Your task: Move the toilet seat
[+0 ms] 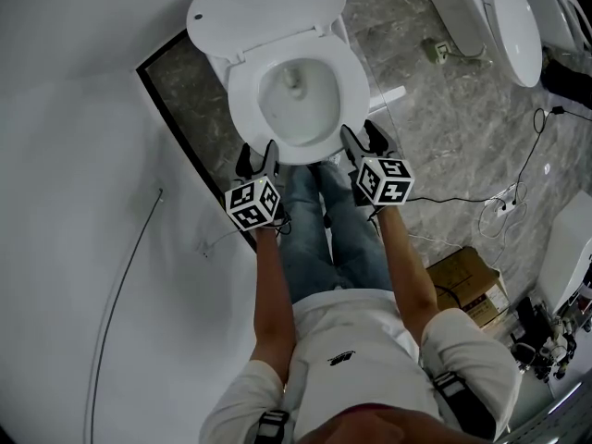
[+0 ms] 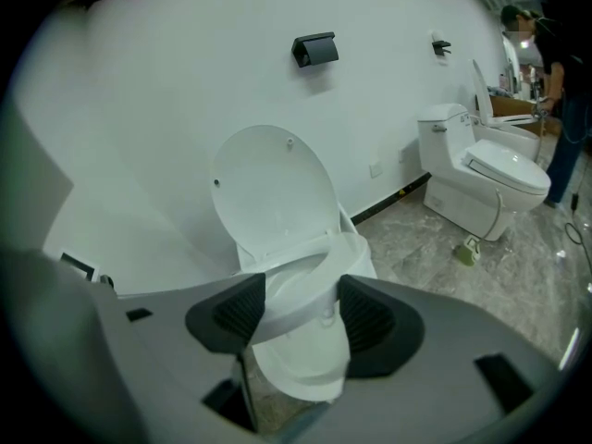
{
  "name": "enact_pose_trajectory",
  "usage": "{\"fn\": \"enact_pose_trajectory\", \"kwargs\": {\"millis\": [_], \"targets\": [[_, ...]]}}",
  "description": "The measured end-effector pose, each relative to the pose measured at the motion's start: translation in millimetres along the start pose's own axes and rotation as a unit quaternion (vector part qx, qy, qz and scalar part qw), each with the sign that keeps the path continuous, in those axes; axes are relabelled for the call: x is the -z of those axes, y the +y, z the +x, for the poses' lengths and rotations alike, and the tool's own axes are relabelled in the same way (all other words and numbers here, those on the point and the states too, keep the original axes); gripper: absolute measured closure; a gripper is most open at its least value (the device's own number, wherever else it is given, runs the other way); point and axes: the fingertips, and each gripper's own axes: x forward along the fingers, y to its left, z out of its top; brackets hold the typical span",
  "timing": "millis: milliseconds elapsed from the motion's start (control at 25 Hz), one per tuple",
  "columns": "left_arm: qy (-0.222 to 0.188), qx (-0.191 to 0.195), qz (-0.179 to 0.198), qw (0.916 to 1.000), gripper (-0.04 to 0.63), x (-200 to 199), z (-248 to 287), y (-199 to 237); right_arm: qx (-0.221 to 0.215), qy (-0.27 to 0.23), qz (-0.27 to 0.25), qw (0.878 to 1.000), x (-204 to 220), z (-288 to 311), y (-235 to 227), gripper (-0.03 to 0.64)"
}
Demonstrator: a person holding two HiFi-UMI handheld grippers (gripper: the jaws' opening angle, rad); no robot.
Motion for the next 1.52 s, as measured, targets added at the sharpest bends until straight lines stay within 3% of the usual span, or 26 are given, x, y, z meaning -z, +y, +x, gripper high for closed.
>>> {"fn": "enact_pose_trajectory", "kwargs": {"millis": [360, 560, 840, 1200, 1520], "targets": [[-0.026, 0.016, 0.022, 0.9993, 0.322, -24.3, 9.9, -19.6, -0.002, -0.020, 0.018, 1.000, -19.1, -2.3, 7.4, 0.348], [-0.049, 0.012, 0.012, 0.9987, 0.321, -40.6, 10.5, -23.7, -0.005, -0.034, 0.030, 0.999, -32.1, -2.1, 11.5, 0.350], [-0.069, 0.020, 0.049, 0.9962, 0.321, -62.0, -3.4, -36.6, -0.010, -0.053, 0.043, 0.998, -51.8, -4.1, 16.4, 0.348], [-0.078, 0.037, 0.131, 0.9876, 0.321, -72.8, -39.6, -55.6, -0.008, -0.062, 0.052, 0.997, -68.1, -2.6, 21.0, 0.348], [-0.062, 0.046, 0.244, 0.9666, 0.321, -69.7, -53.8, -79.1, -0.005, -0.070, 0.061, 0.996, -81.1, -0.8, 24.3, 0.348]]}}
